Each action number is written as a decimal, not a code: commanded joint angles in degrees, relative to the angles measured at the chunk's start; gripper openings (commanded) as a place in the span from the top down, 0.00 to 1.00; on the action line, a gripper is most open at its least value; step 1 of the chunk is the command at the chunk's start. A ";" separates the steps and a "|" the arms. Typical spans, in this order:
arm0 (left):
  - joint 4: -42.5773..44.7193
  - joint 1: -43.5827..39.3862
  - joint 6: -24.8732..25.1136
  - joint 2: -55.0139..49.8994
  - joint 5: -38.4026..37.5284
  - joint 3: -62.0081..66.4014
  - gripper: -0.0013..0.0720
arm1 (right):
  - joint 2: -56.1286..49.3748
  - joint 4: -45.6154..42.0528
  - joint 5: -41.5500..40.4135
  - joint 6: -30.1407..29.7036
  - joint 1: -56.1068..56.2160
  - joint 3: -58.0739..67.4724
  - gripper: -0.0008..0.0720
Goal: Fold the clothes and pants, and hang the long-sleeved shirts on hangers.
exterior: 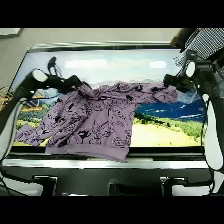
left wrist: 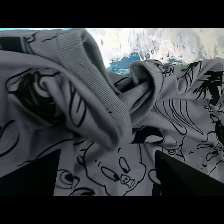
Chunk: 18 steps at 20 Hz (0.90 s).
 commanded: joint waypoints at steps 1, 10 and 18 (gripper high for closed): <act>1.36 7.54 3.26 7.17 -11.45 -0.76 0.05 | 3.32 6.95 9.99 -12.39 -1.05 -0.98 0.09; 2.86 23.65 8.59 44.19 -13.25 -46.51 0.05 | 27.96 39.65 4.33 -13.49 4.11 -49.37 0.06; 2.99 24.59 8.57 54.40 -13.77 -58.25 0.05 | 25.57 47.76 -12.39 -5.11 27.30 -61.72 0.07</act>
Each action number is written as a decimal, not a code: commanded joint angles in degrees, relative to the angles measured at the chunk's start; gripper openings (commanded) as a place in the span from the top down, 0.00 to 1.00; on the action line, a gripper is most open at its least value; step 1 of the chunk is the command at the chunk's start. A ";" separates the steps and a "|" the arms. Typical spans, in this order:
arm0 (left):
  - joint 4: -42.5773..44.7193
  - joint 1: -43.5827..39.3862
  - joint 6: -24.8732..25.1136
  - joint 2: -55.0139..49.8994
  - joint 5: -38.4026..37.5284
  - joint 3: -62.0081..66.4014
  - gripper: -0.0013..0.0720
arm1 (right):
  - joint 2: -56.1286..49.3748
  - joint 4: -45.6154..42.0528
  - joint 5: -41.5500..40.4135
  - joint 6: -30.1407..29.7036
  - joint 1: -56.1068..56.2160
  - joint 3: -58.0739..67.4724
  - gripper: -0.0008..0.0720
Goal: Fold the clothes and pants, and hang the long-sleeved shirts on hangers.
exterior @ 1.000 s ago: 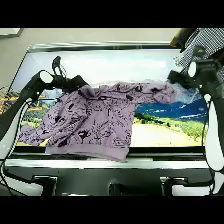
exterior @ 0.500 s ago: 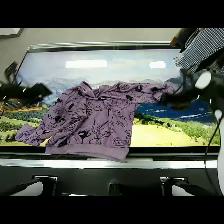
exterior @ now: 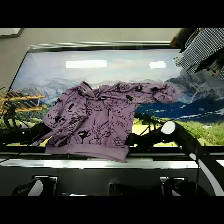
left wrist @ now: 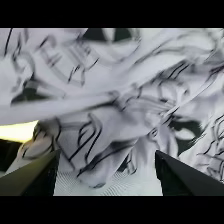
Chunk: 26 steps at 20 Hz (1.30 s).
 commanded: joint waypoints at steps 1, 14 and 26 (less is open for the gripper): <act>0.57 0.42 0.17 2.25 -0.61 -2.75 0.05 | -2.78 4.57 -6.23 3.78 8.31 -2.75 0.08; 4.37 7.19 10.71 -0.44 -3.21 -5.86 0.06 | 8.02 -4.17 -5.84 15.67 8.92 -1.07 0.92; -10.58 4.33 13.07 -5.86 0.33 -5.95 0.94 | 8.79 -8.94 -6.45 16.24 8.17 5.88 0.92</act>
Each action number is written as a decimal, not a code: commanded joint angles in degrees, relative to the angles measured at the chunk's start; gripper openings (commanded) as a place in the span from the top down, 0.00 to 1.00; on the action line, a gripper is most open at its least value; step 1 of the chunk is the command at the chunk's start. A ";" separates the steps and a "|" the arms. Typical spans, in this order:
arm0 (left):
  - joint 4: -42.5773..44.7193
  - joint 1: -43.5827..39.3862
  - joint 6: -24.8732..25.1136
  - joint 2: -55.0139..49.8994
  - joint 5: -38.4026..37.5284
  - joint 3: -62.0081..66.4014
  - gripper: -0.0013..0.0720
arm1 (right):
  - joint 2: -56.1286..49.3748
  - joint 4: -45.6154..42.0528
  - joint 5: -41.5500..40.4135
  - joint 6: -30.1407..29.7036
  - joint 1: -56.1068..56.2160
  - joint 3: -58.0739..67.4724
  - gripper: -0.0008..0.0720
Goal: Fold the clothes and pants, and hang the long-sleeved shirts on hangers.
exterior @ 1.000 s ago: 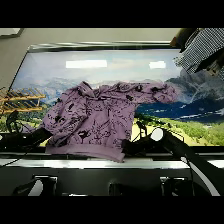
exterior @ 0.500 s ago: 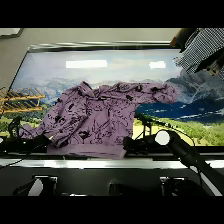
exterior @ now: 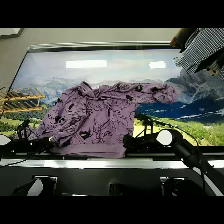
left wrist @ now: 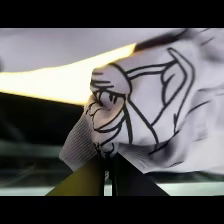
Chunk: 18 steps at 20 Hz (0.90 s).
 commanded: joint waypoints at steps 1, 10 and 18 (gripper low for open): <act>-9.97 -0.33 0.79 -0.48 2.16 5.70 0.95 | 0.07 -6.49 -0.35 0.55 -2.45 8.04 0.92; -28.06 -0.33 0.70 -0.02 13.35 54.47 0.95 | 0.31 -12.31 -1.86 -10.49 -23.63 59.78 0.92; -26.75 -0.31 -0.57 9.64 13.42 71.89 0.95 | 13.66 -13.00 1.97 -15.02 -23.65 77.94 0.92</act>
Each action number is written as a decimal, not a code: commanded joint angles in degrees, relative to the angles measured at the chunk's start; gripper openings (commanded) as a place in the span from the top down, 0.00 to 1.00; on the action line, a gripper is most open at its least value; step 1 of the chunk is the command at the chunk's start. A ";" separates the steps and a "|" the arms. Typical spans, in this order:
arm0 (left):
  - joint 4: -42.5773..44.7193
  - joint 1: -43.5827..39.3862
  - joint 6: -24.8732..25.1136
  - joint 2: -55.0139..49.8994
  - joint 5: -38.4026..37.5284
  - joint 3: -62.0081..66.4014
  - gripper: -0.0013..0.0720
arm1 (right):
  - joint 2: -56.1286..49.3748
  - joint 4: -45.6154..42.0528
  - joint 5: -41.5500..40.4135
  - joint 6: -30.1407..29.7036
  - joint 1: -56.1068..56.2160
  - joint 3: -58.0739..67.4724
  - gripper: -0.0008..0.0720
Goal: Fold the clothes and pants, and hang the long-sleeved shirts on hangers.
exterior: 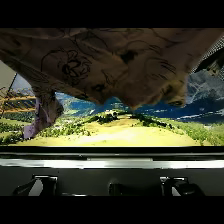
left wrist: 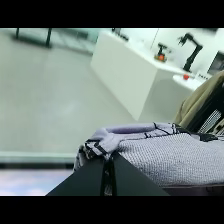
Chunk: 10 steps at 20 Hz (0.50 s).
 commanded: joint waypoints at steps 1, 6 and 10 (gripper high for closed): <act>3.41 0.04 -3.93 5.53 0.72 3.82 0.95 | 7.10 -2.25 0.92 0.17 -0.26 4.11 0.92; 15.93 0.02 -15.98 7.65 -0.13 3.06 0.95 | 7.08 -12.74 4.90 8.31 -0.26 4.02 0.92; 15.45 -0.13 -16.26 1.16 -8.33 -1.11 0.95 | -5.51 -14.01 12.50 13.57 -0.26 4.02 0.92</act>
